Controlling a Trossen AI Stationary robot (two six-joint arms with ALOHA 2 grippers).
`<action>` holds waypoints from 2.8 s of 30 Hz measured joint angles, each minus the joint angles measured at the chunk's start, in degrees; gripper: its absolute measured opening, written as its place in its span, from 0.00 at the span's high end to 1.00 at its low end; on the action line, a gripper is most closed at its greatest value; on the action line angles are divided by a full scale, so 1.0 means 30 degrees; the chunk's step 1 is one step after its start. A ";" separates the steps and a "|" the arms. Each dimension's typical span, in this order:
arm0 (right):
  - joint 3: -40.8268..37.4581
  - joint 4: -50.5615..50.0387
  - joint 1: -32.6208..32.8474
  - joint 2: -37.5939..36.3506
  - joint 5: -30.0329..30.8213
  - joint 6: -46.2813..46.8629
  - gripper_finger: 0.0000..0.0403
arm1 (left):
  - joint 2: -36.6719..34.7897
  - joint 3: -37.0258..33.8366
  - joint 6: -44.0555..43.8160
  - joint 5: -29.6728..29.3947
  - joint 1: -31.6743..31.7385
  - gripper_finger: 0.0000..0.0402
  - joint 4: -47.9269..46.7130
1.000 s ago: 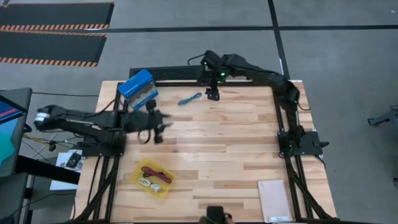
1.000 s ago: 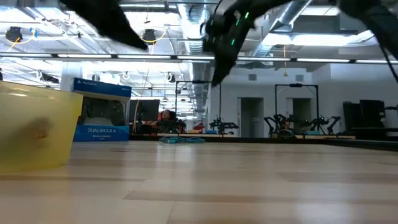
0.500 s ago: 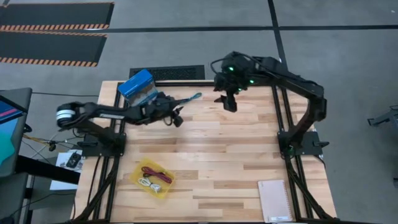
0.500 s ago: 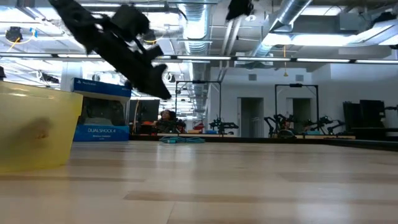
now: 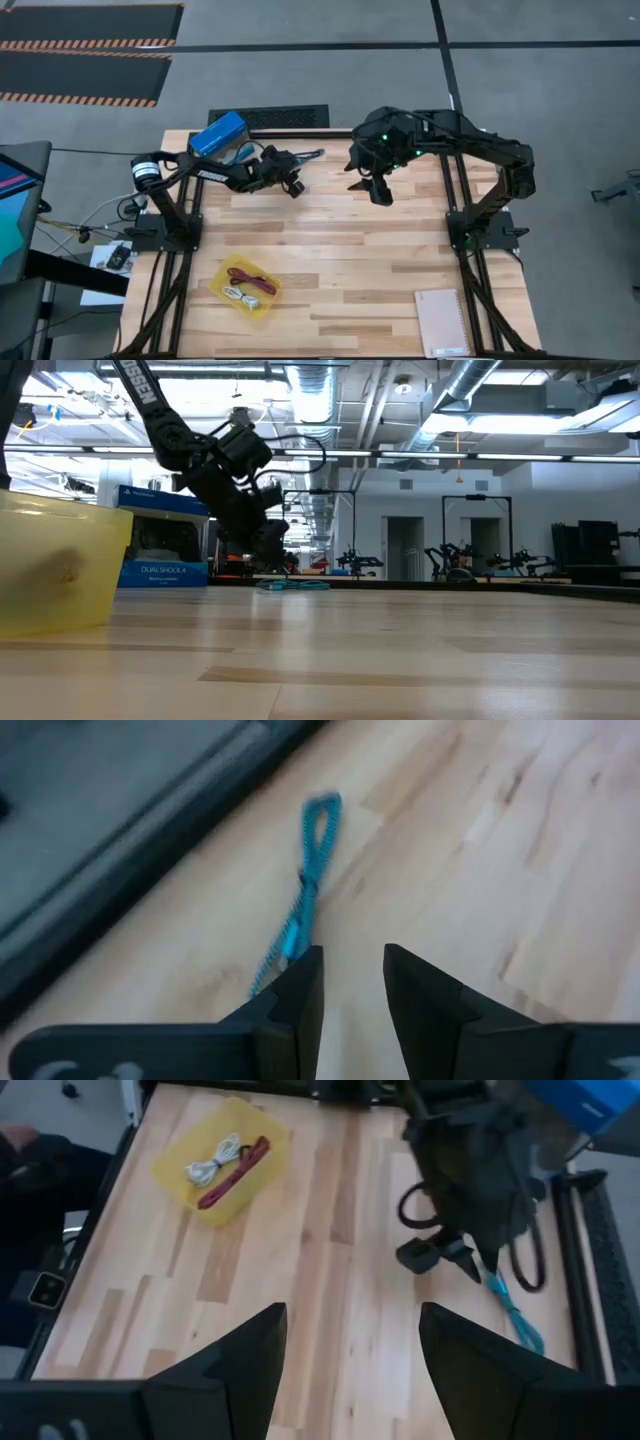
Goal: Pick and place USB-C Cables
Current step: Put the blue charger cable into the yellow bin
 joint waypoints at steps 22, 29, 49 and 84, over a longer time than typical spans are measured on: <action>0.0000 -0.0506 0.0774 0.1652 0.0080 0.0006 0.37 | 0.2181 0.0029 -0.0533 0.5560 0.0131 0.98 0.0217; -0.0022 -0.0998 0.0762 0.1831 0.0080 -0.0136 0.37 | 0.2334 -0.0117 -0.1735 1.6019 -0.1832 1.00 0.0298; -0.0022 -0.1248 0.0464 0.1831 0.0080 -0.0163 0.37 | 0.0078 -0.0051 -0.0390 -0.0584 0.0019 1.00 0.0580; -0.0959 -0.1361 0.0659 0.1809 0.0052 0.1315 0.37 | 0.3781 0.2382 -0.1392 0.8085 -0.4208 1.00 -0.2317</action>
